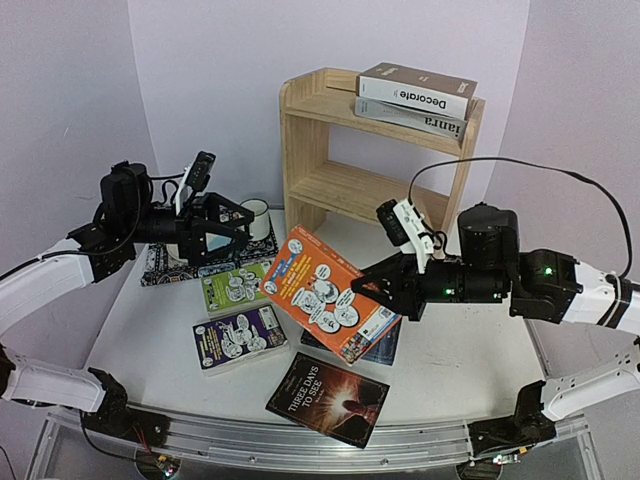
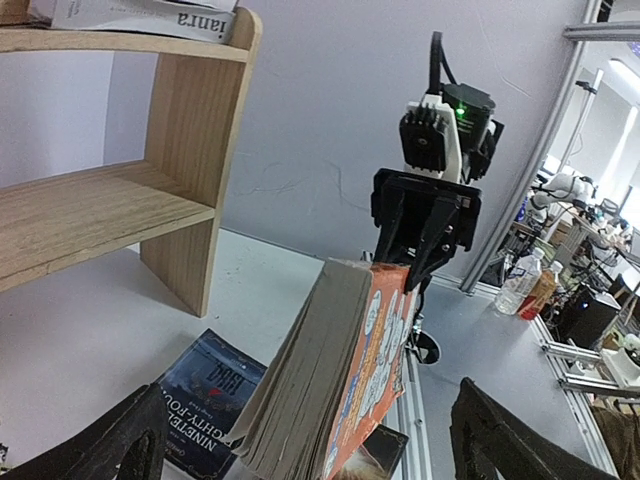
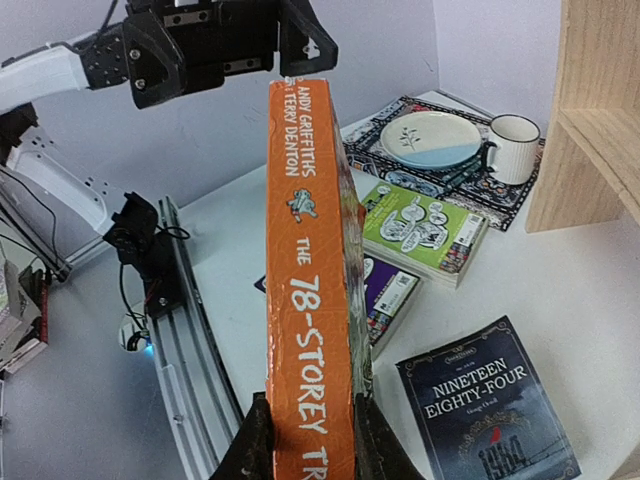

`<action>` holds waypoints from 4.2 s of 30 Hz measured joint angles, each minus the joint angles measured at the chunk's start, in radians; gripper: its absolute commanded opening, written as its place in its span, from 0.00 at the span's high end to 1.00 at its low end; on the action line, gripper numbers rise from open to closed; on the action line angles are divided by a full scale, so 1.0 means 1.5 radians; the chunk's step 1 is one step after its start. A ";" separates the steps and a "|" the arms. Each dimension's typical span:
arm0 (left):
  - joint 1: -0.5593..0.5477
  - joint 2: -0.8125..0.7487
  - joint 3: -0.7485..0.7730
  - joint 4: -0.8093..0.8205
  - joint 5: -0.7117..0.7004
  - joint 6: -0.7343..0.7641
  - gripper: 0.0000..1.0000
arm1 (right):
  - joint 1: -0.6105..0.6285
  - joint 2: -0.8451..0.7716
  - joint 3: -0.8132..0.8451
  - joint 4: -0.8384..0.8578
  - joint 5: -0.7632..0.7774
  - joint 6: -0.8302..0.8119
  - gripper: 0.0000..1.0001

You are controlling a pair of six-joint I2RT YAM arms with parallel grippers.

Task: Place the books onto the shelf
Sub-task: Pass from the right arm to the left

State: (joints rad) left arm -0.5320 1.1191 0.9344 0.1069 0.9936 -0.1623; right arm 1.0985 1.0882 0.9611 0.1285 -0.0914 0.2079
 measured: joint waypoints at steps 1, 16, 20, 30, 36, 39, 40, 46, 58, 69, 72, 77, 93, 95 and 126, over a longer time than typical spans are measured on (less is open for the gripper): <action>0.000 -0.004 -0.002 0.002 0.010 0.000 0.00 | 0.000 0.000 0.000 0.008 -0.009 0.006 1.00; 0.000 -0.024 -0.010 0.023 0.076 -0.009 0.01 | 0.000 0.026 0.043 0.074 -0.112 0.060 1.00; 0.000 -0.005 -0.010 0.022 0.089 -0.015 0.01 | 0.000 0.043 0.059 0.083 -0.126 0.063 1.00; 0.000 -0.005 -0.010 0.022 0.139 -0.025 0.29 | 0.000 0.056 0.068 0.096 -0.129 0.065 1.00; -0.003 -0.004 -0.011 0.023 0.169 -0.028 0.49 | 0.000 0.058 0.068 0.106 -0.116 0.068 1.00; -0.006 -0.004 -0.013 0.024 0.177 -0.031 0.51 | 0.000 0.058 0.065 0.118 -0.109 0.072 1.00; -0.007 -0.004 -0.013 0.024 0.179 -0.031 0.51 | 0.000 0.058 0.063 0.125 -0.107 0.073 1.00; -0.011 -0.004 -0.014 0.023 0.175 -0.034 0.40 | 0.000 0.057 0.020 0.193 -0.099 0.087 1.00; -0.021 -0.004 -0.018 0.023 0.150 -0.042 1.00 | 0.003 0.044 -0.059 0.305 -0.089 0.107 0.96; -0.024 -0.006 -0.021 0.009 0.138 -0.050 1.00 | -0.001 0.051 0.024 0.193 -0.127 0.061 0.08; -0.024 0.000 -0.021 0.004 0.144 -0.050 1.00 | -0.001 0.060 0.097 0.095 -0.155 0.031 0.08; -0.024 0.022 -0.021 -0.005 0.155 -0.052 1.00 | -0.001 0.057 0.142 -0.036 -0.180 0.003 0.10; -0.041 0.026 -0.031 -0.007 0.189 -0.055 1.00 | -0.001 0.069 0.162 -0.205 -0.185 0.006 0.32; -0.043 0.026 -0.032 -0.007 0.193 -0.055 1.00 | -0.001 0.074 0.163 -0.212 -0.185 0.007 0.32; -0.061 0.035 -0.035 -0.009 0.217 -0.052 1.00 | 0.000 0.184 0.210 -0.255 -0.299 0.016 0.60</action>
State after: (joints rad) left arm -0.6234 1.1715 0.8812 0.0937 1.3188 -0.2411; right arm 1.0985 1.3638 1.2758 -0.2544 -0.5401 0.2313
